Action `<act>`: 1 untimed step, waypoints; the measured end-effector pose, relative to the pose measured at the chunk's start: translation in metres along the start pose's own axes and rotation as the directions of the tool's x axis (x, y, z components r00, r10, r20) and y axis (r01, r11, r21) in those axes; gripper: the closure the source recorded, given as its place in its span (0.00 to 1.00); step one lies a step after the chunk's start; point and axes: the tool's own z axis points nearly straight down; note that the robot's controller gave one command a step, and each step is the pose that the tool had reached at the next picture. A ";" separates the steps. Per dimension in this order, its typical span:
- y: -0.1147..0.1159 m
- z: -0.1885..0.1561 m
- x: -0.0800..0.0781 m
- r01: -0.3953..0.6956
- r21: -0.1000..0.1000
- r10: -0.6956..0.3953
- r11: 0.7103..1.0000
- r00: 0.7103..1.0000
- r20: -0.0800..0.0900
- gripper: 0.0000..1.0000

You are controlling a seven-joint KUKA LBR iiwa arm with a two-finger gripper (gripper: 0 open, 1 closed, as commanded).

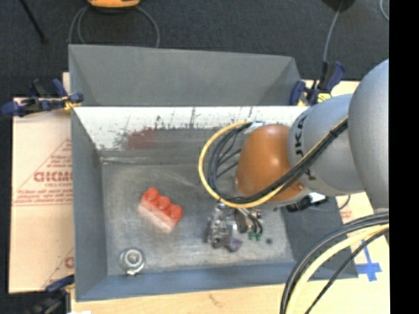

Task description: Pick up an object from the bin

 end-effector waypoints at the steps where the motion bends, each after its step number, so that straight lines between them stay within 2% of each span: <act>1: 0.004 -0.143 -0.009 0.088 0.003 -0.088 0.996 0.996 -0.001 1.00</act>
Offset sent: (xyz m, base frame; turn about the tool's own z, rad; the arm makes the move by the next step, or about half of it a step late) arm 0.0039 0.0039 0.1384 -0.0887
